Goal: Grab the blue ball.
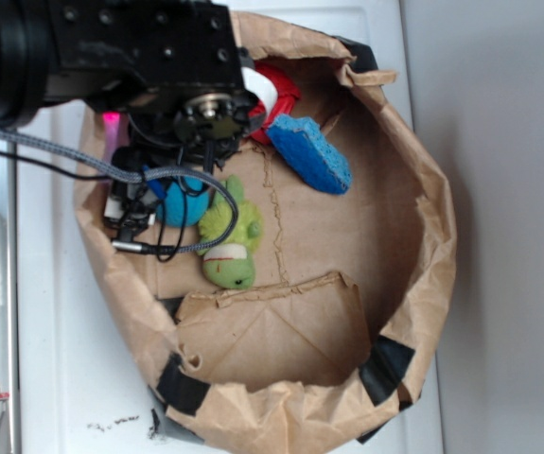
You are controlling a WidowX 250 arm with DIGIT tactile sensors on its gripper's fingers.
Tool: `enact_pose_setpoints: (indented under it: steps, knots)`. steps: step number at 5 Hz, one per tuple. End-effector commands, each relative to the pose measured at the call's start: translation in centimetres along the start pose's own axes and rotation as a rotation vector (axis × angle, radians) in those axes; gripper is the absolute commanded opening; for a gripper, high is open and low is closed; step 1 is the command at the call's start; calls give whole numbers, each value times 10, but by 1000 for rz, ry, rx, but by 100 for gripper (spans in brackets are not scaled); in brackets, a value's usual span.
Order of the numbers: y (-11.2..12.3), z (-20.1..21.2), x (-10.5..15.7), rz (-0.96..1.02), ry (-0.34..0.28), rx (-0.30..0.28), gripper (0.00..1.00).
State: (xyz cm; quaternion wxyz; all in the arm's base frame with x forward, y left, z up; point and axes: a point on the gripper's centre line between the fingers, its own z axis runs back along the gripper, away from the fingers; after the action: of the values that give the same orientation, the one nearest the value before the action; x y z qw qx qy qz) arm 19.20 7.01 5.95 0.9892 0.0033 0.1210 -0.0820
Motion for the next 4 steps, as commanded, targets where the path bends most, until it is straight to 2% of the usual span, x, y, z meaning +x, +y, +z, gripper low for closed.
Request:
enact_pose_setpoints:
  steps: [1,2,4]
  knots:
    - [7,14,-2,26,-52,22,100]
    - [7,14,-2,26,-52,22,100]
    - [-2,28,28,76,-122,2,100]
